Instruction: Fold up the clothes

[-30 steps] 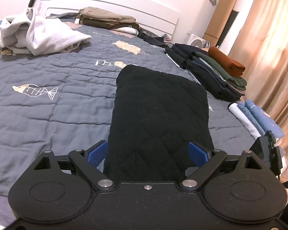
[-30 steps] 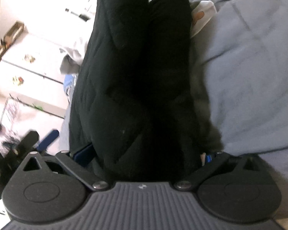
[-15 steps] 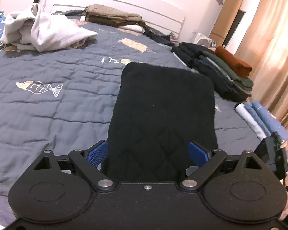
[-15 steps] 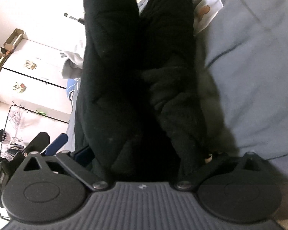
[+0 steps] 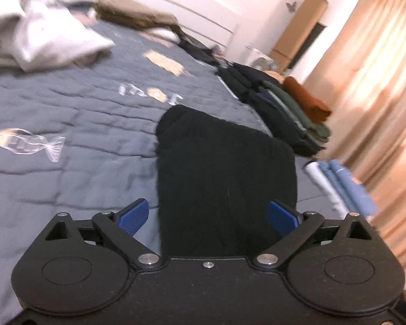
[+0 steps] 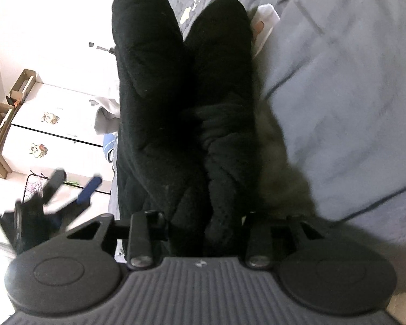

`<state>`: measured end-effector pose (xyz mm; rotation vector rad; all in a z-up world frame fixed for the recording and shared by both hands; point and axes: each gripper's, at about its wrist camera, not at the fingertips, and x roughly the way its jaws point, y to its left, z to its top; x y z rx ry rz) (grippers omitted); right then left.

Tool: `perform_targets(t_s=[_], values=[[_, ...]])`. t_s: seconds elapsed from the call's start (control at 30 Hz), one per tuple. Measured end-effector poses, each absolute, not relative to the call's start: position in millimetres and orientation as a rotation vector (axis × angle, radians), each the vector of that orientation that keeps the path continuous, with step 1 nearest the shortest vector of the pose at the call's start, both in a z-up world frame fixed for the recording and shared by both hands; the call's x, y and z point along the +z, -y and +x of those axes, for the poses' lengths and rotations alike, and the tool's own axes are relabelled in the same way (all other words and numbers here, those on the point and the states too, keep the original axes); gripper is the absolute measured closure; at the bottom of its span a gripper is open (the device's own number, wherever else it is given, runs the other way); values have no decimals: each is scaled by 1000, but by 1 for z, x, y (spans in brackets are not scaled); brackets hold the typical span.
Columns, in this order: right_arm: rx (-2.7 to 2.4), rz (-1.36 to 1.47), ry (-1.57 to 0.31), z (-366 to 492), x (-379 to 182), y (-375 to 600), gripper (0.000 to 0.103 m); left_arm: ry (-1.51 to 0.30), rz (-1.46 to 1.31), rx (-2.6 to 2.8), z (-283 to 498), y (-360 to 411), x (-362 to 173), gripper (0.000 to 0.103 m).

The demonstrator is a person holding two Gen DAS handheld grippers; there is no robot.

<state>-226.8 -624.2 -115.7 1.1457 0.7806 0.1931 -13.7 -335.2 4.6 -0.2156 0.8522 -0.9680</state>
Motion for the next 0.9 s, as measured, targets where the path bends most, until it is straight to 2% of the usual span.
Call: perform_targets(t_s=[0.4, 0.63, 0.73, 0.83, 0.9], values=[[230, 1140, -814, -211, -114, 623, 60, -1153, -457, -1108, 100, 383, -82, 8], [248, 1122, -819, -215, -114, 624, 55, -1189, -446, -1180, 122, 422, -98, 2], [252, 1113, -817, -217, -112, 622, 51, -1182, -413, -1204, 117, 435, -99, 1], [263, 1099, -814, -211, -109, 619, 43, -1175, -380, -1228, 113, 448, -99, 0], [266, 1083, -817, -207, -106, 615, 34, -1170, -357, -1244, 110, 456, -99, 0]])
